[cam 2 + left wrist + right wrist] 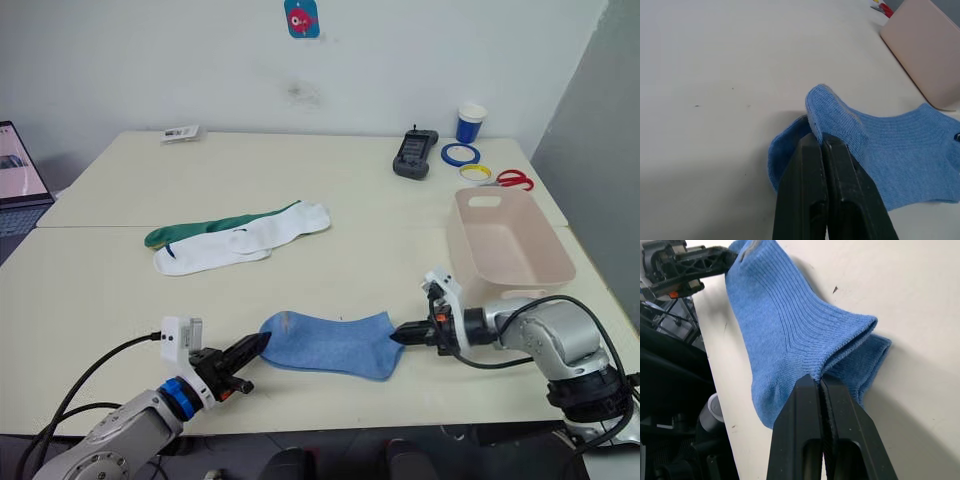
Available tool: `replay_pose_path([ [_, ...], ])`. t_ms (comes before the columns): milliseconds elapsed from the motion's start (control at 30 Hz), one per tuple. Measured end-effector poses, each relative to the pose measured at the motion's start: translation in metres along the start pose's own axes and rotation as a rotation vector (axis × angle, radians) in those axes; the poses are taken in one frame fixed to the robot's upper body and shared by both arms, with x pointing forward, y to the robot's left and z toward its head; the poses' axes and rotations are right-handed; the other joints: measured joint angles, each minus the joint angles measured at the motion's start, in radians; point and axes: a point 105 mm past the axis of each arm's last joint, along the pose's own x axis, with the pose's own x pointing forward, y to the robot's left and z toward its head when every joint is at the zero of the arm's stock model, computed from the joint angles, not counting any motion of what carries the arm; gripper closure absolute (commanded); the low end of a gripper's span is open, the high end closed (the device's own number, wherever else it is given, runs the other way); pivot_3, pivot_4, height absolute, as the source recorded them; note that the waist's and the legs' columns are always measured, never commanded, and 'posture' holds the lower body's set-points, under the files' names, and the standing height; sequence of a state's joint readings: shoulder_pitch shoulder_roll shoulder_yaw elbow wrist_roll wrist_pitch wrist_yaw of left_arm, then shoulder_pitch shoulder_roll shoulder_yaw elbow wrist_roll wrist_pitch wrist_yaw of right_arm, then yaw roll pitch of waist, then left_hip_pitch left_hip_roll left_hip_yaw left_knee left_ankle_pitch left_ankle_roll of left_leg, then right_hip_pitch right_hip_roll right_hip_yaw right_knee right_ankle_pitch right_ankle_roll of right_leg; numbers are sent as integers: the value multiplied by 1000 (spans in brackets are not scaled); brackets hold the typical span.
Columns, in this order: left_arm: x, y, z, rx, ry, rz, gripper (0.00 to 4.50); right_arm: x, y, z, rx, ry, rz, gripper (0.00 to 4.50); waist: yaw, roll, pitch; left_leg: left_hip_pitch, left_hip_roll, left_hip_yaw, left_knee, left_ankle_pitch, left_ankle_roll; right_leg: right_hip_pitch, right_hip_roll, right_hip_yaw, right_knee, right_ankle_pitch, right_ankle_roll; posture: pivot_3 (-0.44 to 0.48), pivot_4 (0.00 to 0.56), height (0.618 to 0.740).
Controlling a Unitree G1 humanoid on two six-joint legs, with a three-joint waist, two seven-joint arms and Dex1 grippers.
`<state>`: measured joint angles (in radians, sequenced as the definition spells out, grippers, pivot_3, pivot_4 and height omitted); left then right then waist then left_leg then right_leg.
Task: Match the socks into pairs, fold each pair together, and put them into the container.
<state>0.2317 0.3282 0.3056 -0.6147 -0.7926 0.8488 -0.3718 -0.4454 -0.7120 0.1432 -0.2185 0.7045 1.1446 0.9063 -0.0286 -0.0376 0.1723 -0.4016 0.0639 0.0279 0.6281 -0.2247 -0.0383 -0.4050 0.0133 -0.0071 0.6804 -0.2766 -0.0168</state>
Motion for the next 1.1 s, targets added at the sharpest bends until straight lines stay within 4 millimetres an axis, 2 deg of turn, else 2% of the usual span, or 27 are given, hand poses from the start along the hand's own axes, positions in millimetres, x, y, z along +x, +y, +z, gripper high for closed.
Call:
replay_pose_path([
  [300,-2,-1,-10,-5,37,-12,4500,-4,-5,-3,9,10,-19,4470,0,0,0,0,0,0,0,0,0,0,0,0,0,0,0,0,150,740],
  [1100,2,9,-19,-2,65,15,4500,5,-10,-10,24,32,-24,4470,0,0,0,0,0,0,0,0,0,0,-1,0,0,0,0,0,150,740],
])
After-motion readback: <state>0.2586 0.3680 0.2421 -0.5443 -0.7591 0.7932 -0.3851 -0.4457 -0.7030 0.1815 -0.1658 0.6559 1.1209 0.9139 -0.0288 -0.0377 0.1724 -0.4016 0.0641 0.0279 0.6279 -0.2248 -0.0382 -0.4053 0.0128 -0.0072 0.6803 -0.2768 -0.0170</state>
